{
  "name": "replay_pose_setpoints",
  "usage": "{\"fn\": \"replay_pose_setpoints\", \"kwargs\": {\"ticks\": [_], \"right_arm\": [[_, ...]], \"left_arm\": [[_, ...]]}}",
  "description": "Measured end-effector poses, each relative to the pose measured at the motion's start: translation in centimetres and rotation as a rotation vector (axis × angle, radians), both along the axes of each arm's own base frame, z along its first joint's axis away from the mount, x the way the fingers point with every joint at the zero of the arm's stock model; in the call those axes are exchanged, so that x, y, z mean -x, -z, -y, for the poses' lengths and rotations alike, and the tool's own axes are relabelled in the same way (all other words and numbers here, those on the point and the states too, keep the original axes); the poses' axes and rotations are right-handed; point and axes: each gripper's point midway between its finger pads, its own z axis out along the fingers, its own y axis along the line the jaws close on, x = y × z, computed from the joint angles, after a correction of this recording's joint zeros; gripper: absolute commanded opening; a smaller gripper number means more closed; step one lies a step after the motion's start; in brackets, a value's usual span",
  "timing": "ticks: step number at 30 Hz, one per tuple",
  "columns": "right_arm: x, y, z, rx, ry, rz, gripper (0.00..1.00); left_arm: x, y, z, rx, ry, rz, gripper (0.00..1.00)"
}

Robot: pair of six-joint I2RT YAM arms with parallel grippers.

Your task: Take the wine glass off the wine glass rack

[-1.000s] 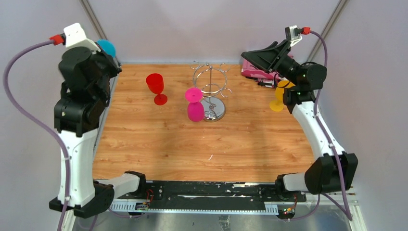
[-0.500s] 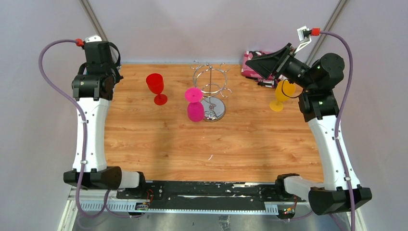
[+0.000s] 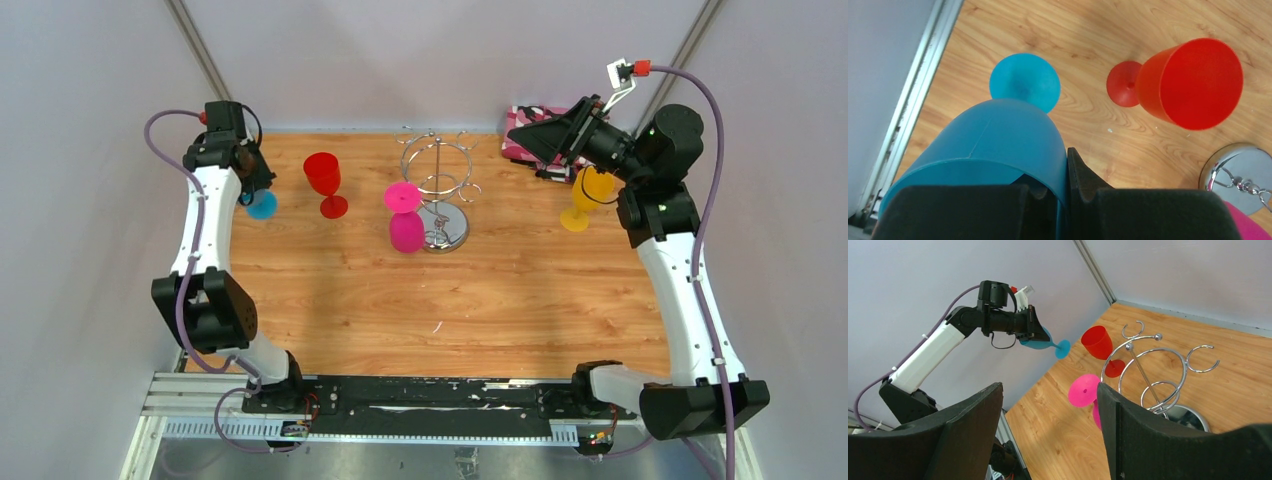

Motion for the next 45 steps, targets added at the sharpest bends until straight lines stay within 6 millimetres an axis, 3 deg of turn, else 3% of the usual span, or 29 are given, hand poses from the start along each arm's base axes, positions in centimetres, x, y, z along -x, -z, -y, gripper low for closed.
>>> {"fn": "replay_pose_setpoints", "kwargs": {"ticks": [15,31,34,39,45], "right_arm": [[-0.4,0.4,0.4,0.012,0.017,-0.004,0.74],[-1.1,1.1,0.5,0.015,0.026,-0.025,0.74],[-1.3,1.3,0.5,0.016,0.026,-0.031,0.74],[-1.5,1.7,0.5,0.016,0.025,-0.041,0.74],[-1.8,1.8,0.5,0.011,0.024,-0.046,0.74]], "left_arm": [[-4.9,6.9,-0.8,0.068,-0.005,-0.117,0.00],[-7.0,9.6,-1.5,0.094,-0.025,-0.147,0.00],[-7.1,9.5,-1.6,0.092,-0.025,-0.141,0.07],[-7.2,9.4,-1.6,0.090,-0.021,-0.137,0.30],[-7.4,9.3,-1.7,0.082,-0.014,-0.130,0.35]]}}
